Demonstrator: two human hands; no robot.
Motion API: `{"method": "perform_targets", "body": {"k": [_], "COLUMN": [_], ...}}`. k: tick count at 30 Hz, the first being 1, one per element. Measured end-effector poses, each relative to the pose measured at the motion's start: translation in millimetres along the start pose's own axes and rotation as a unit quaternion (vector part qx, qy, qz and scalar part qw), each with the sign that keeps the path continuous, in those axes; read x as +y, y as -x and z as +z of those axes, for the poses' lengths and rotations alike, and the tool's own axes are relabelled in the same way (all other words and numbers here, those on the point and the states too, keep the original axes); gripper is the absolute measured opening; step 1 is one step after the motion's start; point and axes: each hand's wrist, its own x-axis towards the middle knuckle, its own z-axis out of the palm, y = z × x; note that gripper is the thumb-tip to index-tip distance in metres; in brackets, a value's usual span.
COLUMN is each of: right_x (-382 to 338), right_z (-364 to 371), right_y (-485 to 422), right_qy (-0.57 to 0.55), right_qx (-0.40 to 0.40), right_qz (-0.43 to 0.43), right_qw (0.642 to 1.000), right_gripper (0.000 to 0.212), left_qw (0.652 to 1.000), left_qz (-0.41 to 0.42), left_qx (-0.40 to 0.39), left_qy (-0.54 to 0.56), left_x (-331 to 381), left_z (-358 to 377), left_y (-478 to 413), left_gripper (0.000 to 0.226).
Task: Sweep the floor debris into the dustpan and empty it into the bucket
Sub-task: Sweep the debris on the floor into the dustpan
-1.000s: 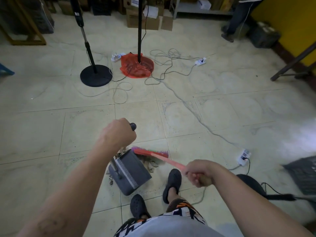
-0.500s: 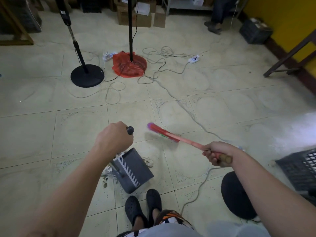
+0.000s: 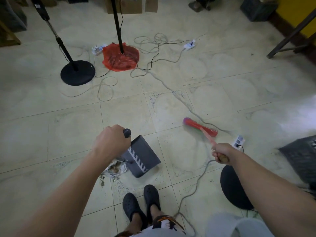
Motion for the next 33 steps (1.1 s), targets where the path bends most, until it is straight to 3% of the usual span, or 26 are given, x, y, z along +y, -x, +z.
{"method": "perform_targets", "body": {"k": [5, 10, 13, 15, 24, 29, 33], "right_x": [28, 46, 54, 61, 97, 115, 121], "right_z": [-21, 0, 23, 36, 106, 180, 250], "right_y": [-31, -38, -33, -33, 9, 62, 112], "right_qy": [0.098, 0.167, 0.249, 0.273, 0.305, 0.395, 0.348], "right_qx": [0.032, 0.023, 0.01, 0.009, -0.002, -0.033, -0.084], "right_qz": [0.067, 0.039, 0.07, 0.081, 0.108, 0.085, 0.083], "right_qw": [0.992, 0.985, 0.966, 0.959, 0.946, 0.914, 0.93], "right_gripper": [0.023, 0.012, 0.038, 0.045, 0.043, 0.048, 0.019], "left_qw": [1.0, 0.999, 0.999, 0.998, 0.996, 0.996, 0.996], "left_qz": [-0.008, -0.003, 0.002, 0.008, 0.05, 0.067, 0.078], "left_qx": [0.001, 0.001, -0.004, -0.009, -0.018, -0.017, -0.003], "left_qy": [-0.023, -0.042, -0.052, -0.058, -0.074, -0.059, -0.044], "left_x": [22, 32, 29, 23, -35, -93, -147], "left_z": [4, 5, 3, 1, -11, -22, -27], "left_y": [-6, -9, -8, -8, 6, 24, 34], "left_gripper": [0.031, 0.033, 0.035, 0.037, 0.038, 0.036, 0.033]}}
